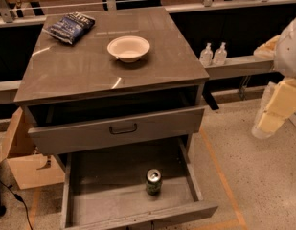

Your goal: Pick green can from middle drawer and place on counter

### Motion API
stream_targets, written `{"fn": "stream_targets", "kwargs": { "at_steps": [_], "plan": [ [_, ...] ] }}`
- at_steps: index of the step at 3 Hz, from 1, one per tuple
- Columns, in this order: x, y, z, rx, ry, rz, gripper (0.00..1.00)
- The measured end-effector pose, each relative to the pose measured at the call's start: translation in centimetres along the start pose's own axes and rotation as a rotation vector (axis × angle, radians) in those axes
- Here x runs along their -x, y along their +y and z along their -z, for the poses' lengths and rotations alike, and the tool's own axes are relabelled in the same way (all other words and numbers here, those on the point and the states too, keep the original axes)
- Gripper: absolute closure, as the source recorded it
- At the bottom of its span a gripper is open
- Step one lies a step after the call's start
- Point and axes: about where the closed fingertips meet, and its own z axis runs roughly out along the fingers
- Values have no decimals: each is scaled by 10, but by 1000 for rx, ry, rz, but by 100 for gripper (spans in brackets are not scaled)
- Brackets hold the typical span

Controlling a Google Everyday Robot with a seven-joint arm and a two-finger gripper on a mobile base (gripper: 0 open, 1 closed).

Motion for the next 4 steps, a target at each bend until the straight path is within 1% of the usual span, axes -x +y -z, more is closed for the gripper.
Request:
{"fn": "stream_targets", "kwargs": {
  "at_steps": [1,2,3,4],
  "plan": [
    [-6,40,-42,33,-128,-133,0],
    [-12,83,-111,117,-281,-208,0],
    [5,111,-197,197,-431,-233,0],
    [8,97,-215,159,-460,-246,0]
  ]
}}
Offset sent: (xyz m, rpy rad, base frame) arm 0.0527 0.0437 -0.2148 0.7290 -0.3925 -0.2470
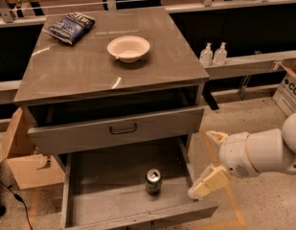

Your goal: Pick green can from middle drawer and place on counter

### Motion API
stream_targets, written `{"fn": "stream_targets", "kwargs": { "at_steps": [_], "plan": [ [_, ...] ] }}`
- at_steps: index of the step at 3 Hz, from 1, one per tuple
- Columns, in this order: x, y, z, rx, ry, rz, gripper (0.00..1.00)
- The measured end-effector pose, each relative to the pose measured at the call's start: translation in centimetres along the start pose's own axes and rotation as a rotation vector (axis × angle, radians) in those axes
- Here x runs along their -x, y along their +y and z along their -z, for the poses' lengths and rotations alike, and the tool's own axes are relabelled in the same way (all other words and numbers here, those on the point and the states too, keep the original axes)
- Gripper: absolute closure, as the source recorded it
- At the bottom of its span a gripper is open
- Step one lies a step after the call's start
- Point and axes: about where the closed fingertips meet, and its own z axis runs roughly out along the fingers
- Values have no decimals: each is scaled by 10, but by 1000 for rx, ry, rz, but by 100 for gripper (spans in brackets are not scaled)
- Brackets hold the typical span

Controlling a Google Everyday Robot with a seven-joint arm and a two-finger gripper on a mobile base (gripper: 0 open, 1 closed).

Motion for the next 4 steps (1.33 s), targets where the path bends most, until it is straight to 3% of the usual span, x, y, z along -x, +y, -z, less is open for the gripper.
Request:
{"fn": "stream_targets", "kwargs": {
  "at_steps": [1,2,4],
  "plan": [
    [2,3,5,0,10,4,0],
    [-20,0,-6,-28,-6,-25,0],
    [-113,-16,-76,-88,-154,-137,0]
  ]
}}
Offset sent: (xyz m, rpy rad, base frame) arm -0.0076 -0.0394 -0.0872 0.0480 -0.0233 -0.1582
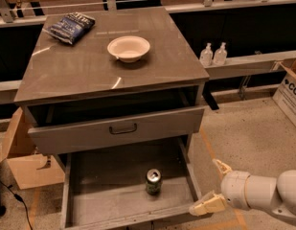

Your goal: Pick green can from middle drawer and place on counter

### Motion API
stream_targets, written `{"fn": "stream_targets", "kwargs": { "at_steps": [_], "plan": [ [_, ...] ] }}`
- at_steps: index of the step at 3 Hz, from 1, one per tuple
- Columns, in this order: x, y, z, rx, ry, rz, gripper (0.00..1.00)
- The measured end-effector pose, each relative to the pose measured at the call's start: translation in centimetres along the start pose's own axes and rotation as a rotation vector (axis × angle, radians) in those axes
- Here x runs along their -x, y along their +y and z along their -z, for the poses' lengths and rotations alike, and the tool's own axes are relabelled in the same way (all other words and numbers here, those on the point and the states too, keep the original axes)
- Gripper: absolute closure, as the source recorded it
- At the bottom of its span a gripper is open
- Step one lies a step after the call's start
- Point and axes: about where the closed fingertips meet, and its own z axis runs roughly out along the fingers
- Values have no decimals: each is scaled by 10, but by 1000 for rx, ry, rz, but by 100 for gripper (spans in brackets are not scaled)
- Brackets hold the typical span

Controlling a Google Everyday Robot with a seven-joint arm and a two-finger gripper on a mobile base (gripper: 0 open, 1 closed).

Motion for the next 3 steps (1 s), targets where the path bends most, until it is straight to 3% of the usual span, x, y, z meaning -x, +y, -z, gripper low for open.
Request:
{"fn": "stream_targets", "kwargs": {
  "at_steps": [1,3],
  "plan": [
    [-30,1,-36,13,-63,-40,0],
    [-57,4,-111,41,-116,-47,0]
  ]
}}
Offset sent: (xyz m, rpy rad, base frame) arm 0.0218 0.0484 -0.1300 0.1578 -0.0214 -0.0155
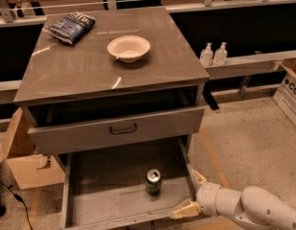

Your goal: Pick green can from middle drawer and place on counter

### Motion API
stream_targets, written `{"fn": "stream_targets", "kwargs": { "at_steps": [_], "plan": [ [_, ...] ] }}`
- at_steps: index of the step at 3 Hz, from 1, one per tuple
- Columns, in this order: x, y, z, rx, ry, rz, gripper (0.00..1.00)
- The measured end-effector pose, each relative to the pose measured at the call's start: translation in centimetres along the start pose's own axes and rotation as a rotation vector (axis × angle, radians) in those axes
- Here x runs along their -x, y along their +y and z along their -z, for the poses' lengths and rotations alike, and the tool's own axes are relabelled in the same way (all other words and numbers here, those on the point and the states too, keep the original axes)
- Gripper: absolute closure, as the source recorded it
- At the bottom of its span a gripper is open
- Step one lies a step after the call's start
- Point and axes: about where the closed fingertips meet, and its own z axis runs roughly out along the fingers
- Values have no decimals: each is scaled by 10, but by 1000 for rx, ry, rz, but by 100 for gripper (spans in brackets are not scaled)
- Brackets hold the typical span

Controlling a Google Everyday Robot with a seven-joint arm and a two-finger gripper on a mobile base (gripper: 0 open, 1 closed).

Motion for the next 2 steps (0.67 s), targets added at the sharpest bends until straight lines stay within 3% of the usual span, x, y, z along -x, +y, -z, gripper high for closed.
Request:
{"fn": "stream_targets", "kwargs": {
  "at_steps": [2],
  "plan": [
    [-12,-12,-65,28,-15,2,0]
  ]
}}
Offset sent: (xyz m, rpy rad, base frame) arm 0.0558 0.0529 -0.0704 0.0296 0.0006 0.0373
